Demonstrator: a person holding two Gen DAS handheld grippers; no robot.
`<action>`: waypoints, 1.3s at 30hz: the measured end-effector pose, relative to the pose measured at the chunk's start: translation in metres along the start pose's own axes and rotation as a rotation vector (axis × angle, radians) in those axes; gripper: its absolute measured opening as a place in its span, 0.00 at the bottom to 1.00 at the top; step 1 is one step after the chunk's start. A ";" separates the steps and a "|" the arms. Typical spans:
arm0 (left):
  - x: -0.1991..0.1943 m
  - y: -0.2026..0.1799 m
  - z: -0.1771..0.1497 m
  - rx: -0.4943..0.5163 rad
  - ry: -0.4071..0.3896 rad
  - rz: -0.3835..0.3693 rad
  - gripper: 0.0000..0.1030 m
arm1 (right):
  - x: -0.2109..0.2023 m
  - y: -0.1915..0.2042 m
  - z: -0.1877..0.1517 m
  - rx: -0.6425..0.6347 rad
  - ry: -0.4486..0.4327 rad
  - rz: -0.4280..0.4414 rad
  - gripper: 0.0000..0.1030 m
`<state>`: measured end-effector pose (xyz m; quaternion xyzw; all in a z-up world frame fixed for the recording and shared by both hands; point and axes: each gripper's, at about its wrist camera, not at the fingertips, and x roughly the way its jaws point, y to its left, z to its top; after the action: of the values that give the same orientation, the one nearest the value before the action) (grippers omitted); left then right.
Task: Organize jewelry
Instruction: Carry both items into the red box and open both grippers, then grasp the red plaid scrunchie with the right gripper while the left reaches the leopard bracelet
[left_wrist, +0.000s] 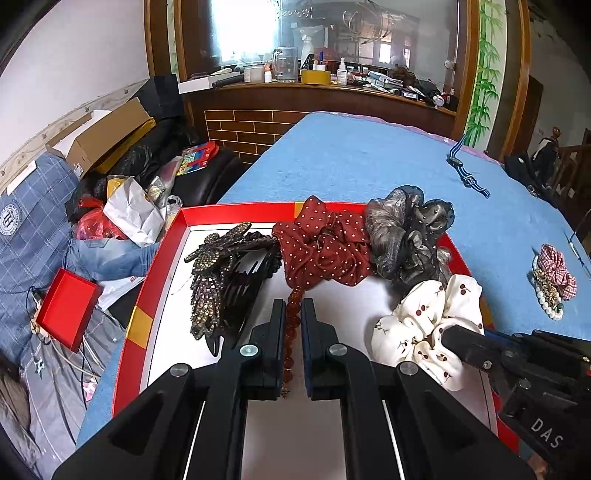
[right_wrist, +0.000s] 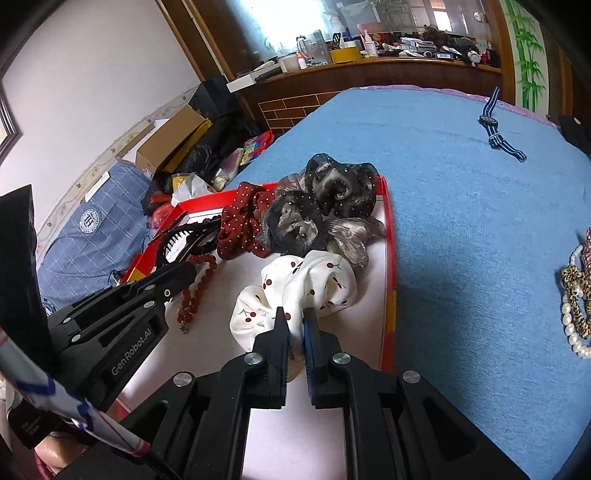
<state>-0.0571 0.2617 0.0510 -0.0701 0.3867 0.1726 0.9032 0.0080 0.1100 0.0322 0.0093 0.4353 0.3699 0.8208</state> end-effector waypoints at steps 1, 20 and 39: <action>0.000 0.000 0.001 0.000 0.000 0.000 0.07 | -0.001 0.000 0.000 0.002 0.000 0.002 0.13; -0.012 -0.008 0.004 0.000 -0.027 -0.019 0.16 | -0.051 -0.017 -0.003 0.051 -0.090 0.045 0.30; -0.040 -0.057 0.008 0.088 -0.054 -0.060 0.16 | -0.110 -0.084 -0.010 0.176 -0.180 -0.018 0.30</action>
<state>-0.0566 0.2008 0.0855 -0.0371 0.3673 0.1301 0.9202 0.0135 -0.0216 0.0754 0.1108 0.3907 0.3206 0.8558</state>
